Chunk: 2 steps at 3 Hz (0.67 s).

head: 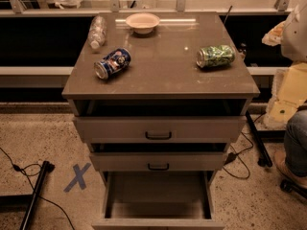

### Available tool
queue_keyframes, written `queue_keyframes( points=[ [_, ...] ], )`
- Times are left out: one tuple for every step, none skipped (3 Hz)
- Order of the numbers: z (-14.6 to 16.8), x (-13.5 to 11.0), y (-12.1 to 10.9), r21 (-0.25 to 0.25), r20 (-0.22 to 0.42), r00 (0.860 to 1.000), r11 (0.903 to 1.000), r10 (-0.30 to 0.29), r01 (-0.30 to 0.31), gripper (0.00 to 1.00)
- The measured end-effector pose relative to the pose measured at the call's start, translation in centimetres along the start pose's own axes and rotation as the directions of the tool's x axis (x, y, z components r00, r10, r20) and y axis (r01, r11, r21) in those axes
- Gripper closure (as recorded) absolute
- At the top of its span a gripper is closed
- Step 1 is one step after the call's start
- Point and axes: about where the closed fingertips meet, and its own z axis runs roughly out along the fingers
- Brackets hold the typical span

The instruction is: Place pepsi can into bottom drawer

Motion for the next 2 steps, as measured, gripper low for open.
queue_keyframes(
  points=[
    [0.00, 0.00, 0.00, 0.000, 0.000, 1.000, 1.0000, 0.000, 0.000, 0.00],
    [0.24, -0.70, -0.03, 0.003, -0.018, 0.999, 0.9989, -0.046, 0.046, 0.00]
  ],
)
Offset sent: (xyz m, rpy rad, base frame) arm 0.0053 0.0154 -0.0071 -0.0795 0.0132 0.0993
